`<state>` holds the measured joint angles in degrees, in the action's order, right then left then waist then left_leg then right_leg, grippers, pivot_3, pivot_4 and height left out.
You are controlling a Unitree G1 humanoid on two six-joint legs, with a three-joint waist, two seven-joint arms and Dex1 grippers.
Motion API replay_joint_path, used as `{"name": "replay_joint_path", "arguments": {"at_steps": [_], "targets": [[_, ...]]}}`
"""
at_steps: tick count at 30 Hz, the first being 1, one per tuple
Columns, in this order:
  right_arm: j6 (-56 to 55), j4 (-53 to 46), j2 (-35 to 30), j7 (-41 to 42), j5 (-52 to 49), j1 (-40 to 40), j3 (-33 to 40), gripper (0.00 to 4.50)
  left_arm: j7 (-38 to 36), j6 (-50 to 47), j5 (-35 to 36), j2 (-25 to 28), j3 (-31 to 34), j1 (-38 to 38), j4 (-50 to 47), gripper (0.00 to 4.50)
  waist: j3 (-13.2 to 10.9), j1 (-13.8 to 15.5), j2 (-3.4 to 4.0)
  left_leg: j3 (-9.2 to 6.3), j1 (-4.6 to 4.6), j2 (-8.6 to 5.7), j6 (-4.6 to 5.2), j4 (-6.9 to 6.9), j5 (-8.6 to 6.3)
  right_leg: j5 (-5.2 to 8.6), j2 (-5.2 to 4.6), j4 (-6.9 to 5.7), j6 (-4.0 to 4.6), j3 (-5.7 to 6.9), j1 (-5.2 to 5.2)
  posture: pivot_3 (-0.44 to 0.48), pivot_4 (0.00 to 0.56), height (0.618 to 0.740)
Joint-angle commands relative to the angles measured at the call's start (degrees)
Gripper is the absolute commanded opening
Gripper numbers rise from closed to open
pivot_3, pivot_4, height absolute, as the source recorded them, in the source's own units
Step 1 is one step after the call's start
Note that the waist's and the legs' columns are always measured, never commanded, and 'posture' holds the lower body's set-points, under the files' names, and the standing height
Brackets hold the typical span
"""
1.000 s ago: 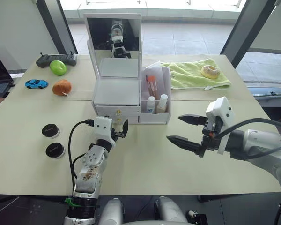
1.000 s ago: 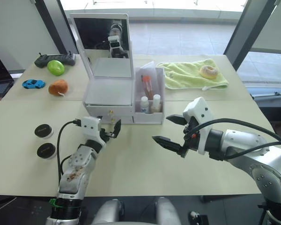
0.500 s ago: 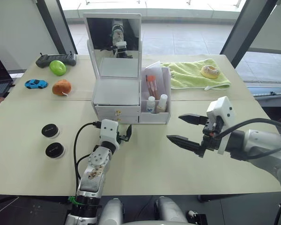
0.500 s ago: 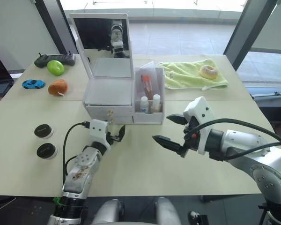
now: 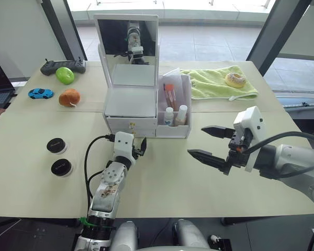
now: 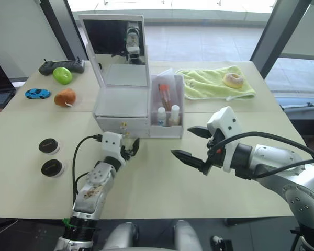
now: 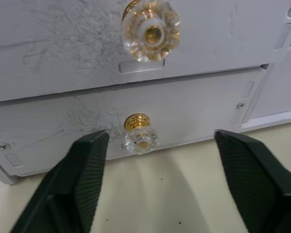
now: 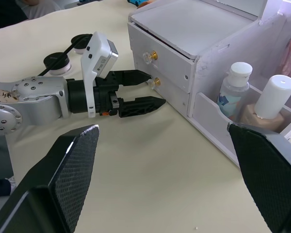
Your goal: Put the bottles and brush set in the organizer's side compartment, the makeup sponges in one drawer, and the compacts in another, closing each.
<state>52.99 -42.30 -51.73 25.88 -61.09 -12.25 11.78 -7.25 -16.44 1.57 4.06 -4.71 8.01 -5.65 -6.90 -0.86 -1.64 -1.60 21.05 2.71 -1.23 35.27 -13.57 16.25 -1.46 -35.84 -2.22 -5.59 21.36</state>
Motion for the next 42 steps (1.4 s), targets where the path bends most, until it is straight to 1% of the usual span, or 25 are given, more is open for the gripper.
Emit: {"name": "replay_joint_path", "arguments": {"at_steps": [1, 5, 6, 14, 19, 27, 34, 39, 42], "targets": [[0.1, -1.7, -0.7, -0.5, -1.3, 0.1, 2.0, 4.5, 0.3, 0.1, -0.3, -0.3, -0.1, 1.1, -1.3, 2.56, 0.0, 0.0, 0.0, 0.0, 0.0, 0.0, 0.0, 0.0, 0.0, 0.0, 0.0, 0.01, 0.0, 0.0, 0.0, 0.0, 0.15, 0.74], [0.0, -1.8, -0.9, -0.8, -1.7, 0.2, 2.1, 4.5, 0.3, -0.1, -0.3, -0.3, -0.1, 1.2, -1.5, 1.22, 0.0, 0.0, 0.0, 0.0, 0.0, 0.0, 0.0, 0.0, 0.0, 0.0, 0.0, 0.0, 0.0, 0.0, 0.0, 0.0, 0.15, 0.74], [0.0, -1.8, -0.9, -0.8, -1.7, 0.3, 2.1, 4.5, 0.3, -0.2, -0.3, -0.2, -0.1, 1.1, -1.6, 0.95, 0.0, 0.0, 0.0, 0.0, 0.0, 0.0, 0.0, 0.0, 0.0, 0.0, 0.0, 0.01, 0.0, 0.0, 0.0, 0.0, 0.15, 0.74], [-0.4, -2.0, -1.0, -1.2, -2.1, 0.7, 2.0, 4.5, -0.6, -0.9, -0.2, 1.3, 0.3, -0.4, -3.7, 0.95, 0.0, 0.0, -0.02, -0.01, 0.01, -0.01, 0.0, 0.0, 0.0, 0.0, -0.01, 0.03, -0.01, -0.01, 0.0, 0.0, 0.15, 0.74], [-0.6, -1.7, -1.0, -0.9, -1.7, 0.7, 1.7, 4.5, -4.3, 0.1, -0.4, 5.1, -1.0, -4.9, -7.9, 0.95, 0.0, -0.1, 0.01, -0.02, 0.0, 0.0, 0.0, -0.05, 0.0, 0.01, 0.0, 0.03, -0.01, -0.01, 0.01, 0.0, 0.15, 0.74], [-0.7, -1.2, -0.9, -0.5, -1.3, 0.1, 1.2, 4.5, -7.0, 0.5, -0.6, 9.1, -1.8, -11.3, -13.2, 0.95, 0.0, -0.1, 0.03, 0.0, 0.0, 0.01, 0.0, -0.07, 0.0, 0.01, -0.02, 0.06, 0.0, -0.02, 0.01, 0.0, 0.15, 0.74], [-0.7, -0.8, -1.2, 0.3, -1.0, -0.5, 1.1, 4.5, -10.8, 1.2, 0.0, 12.5, -3.2, -19.5, -20.8, 0.95, -0.1, -0.1, 0.05, 0.01, 0.0, 0.03, -0.01, -0.1, -0.01, 0.03, -0.04, 0.08, 0.01, -0.02, 0.04, 0.0, 0.15, 0.74], [-0.6, -0.5, -1.5, 1.1, -0.8, -1.2, 1.2, 4.5, -11.1, 0.6, 0.9, 13.3, -2.2, -23.3, -24.2, 0.95, -0.1, -0.1, 0.04, 0.03, 0.02, 0.02, -0.01, -0.11, -0.01, 0.05, -0.07, 0.14, 0.04, -0.02, 0.05, 0.0, 0.15, 0.74], [-0.6, -0.2, -1.6, 1.5, -0.7, -1.7, 0.9, 4.5, -12.3, 0.4, 2.5, 13.9, -1.4, -24.3, -24.9, 0.95, -0.1, -0.1, 0.04, 0.03, 0.02, 0.02, -0.01, -0.11, -0.01, 0.05, -0.08, 0.14, 0.05, -0.02, 0.07, 0.0, 0.15, 0.74]]}}
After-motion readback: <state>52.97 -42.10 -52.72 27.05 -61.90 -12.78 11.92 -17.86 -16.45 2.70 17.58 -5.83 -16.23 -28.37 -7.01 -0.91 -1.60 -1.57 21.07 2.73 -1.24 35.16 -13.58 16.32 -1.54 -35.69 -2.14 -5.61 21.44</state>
